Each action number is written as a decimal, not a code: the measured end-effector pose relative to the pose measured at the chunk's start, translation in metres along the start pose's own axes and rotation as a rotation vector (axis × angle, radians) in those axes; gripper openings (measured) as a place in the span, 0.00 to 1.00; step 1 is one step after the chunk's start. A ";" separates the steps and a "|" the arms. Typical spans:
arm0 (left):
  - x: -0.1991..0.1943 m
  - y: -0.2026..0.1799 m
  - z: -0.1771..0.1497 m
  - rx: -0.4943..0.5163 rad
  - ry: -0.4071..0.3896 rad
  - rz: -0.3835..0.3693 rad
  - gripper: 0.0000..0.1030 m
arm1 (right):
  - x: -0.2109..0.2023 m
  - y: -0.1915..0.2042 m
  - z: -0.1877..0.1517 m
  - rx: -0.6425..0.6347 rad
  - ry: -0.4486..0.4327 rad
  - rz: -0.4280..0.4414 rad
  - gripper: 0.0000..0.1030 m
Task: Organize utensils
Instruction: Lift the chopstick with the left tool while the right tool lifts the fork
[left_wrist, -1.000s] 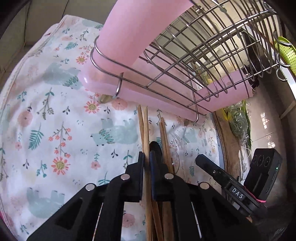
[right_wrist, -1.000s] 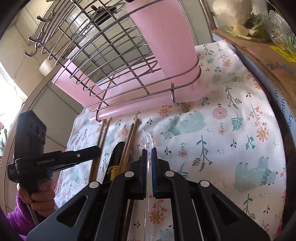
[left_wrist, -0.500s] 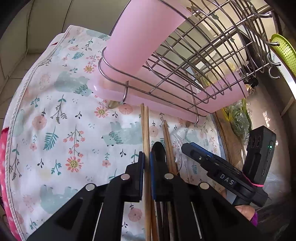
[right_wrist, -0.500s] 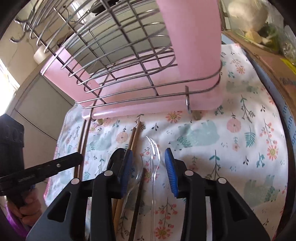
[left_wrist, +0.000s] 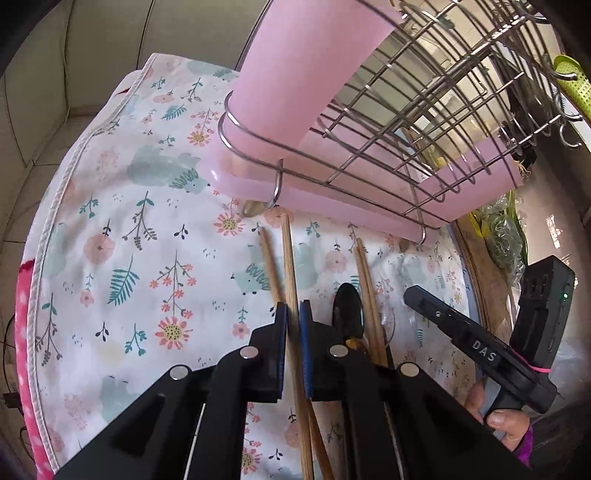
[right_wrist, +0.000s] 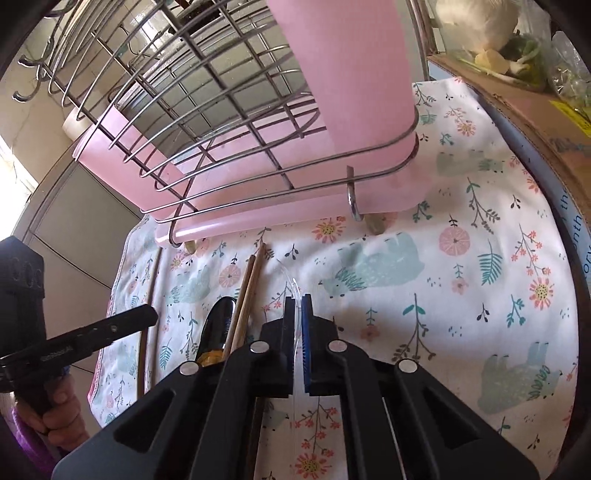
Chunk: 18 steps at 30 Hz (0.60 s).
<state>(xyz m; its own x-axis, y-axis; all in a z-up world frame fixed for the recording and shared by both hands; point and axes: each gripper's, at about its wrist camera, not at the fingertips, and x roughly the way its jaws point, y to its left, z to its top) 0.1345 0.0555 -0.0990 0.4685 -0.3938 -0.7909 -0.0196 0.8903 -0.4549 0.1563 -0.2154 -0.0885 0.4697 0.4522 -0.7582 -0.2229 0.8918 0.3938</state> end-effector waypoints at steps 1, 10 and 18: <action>0.002 0.004 0.000 -0.014 0.009 0.003 0.07 | -0.003 -0.003 -0.001 -0.001 -0.002 0.001 0.04; -0.019 0.007 0.000 0.002 -0.048 -0.012 0.06 | -0.032 -0.006 -0.006 -0.001 -0.041 0.029 0.04; -0.077 -0.022 -0.003 0.088 -0.171 -0.077 0.06 | -0.079 -0.006 -0.008 -0.004 -0.132 0.066 0.04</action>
<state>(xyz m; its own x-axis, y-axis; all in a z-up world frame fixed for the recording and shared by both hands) 0.0963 0.0653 -0.0289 0.6086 -0.4233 -0.6711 0.0958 0.8788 -0.4674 0.1134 -0.2569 -0.0351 0.5617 0.5044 -0.6558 -0.2604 0.8602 0.4386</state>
